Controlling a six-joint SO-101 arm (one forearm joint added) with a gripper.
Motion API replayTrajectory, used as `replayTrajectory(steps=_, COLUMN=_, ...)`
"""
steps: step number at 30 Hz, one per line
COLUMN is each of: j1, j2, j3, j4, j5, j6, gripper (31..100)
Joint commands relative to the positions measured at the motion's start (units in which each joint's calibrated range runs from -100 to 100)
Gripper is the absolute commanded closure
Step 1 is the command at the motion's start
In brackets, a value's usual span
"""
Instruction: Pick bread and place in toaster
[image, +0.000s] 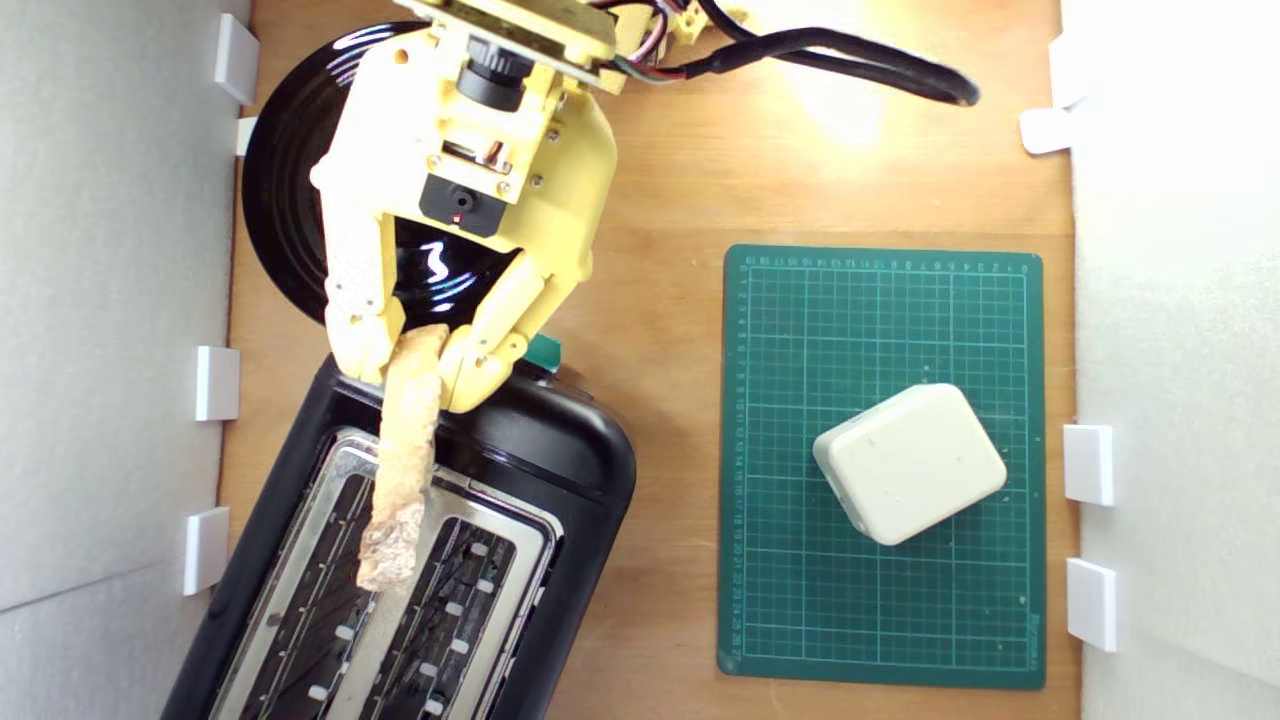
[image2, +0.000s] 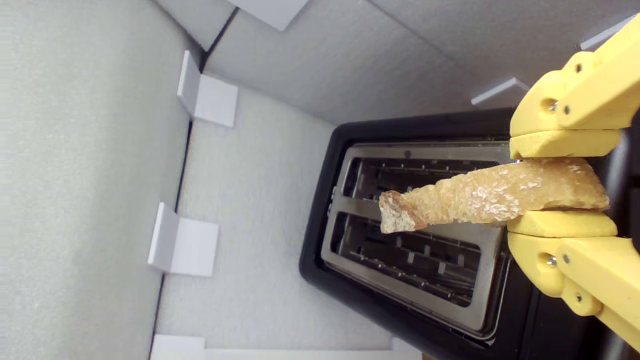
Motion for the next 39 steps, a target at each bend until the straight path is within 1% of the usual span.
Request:
replayTrajectory(steps=1, j1=1.3, j2=-0.6, j3=-3.9, j4=-0.1, j5=-0.7, j6=0.4, gripper=73.6)
replayTrajectory(steps=7, j1=1.4, j2=-0.6, j3=-3.9, j4=-0.3, j5=-1.4, j6=1.0, gripper=73.6)
replayTrajectory(steps=9, j1=1.5, j2=-0.6, j3=-4.0, j4=-1.4, j5=-2.5, j6=-0.9, gripper=73.6)
replayTrajectory(steps=11, j1=2.5, j2=-0.6, j3=-4.0, j4=-1.7, j5=-4.8, j6=-2.3, gripper=73.6)
replayTrajectory(steps=14, j1=4.7, j2=0.1, j3=-3.9, j4=-2.9, j5=-5.9, j6=-2.5, gripper=73.6)
replayTrajectory(steps=21, j1=5.2, j2=3.0, j3=-4.0, j4=-3.3, j5=-5.9, j6=-3.1, gripper=73.6)
replayTrajectory(steps=25, j1=7.0, j2=3.7, j3=-4.0, j4=-5.3, j5=-6.2, j6=-3.4, gripper=73.6)
replayTrajectory(steps=30, j1=7.0, j2=5.6, j3=-4.0, j4=-5.3, j5=-6.3, j6=-3.4, gripper=73.6)
replayTrajectory(steps=39, j1=8.1, j2=7.7, j3=-4.0, j4=-5.4, j5=-10.2, j6=-4.2, gripper=73.6)
